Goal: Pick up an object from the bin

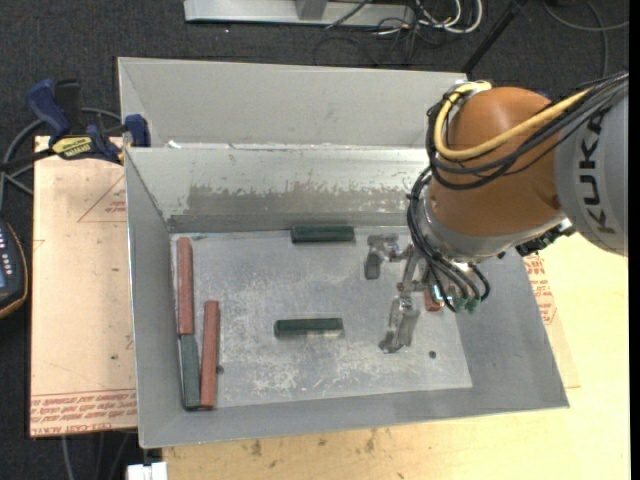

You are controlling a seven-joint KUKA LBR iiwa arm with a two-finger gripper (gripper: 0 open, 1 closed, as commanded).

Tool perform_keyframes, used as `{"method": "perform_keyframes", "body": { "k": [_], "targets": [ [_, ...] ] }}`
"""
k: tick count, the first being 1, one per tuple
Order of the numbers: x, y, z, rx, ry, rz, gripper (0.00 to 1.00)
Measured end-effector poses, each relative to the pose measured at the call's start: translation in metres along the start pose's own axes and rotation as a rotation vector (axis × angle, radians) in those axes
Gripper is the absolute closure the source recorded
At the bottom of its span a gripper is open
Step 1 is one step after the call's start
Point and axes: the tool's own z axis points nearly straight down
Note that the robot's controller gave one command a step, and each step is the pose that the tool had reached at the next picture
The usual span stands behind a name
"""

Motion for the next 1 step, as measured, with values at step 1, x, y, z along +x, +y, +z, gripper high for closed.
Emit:
{"method": "perform_keyframes", "body": {
  "k": [1],
  "targets": [
    [-0.0193, 0.0631, 0.1767, -0.001, -0.004, -0.188, 0.00]
  ]
}}
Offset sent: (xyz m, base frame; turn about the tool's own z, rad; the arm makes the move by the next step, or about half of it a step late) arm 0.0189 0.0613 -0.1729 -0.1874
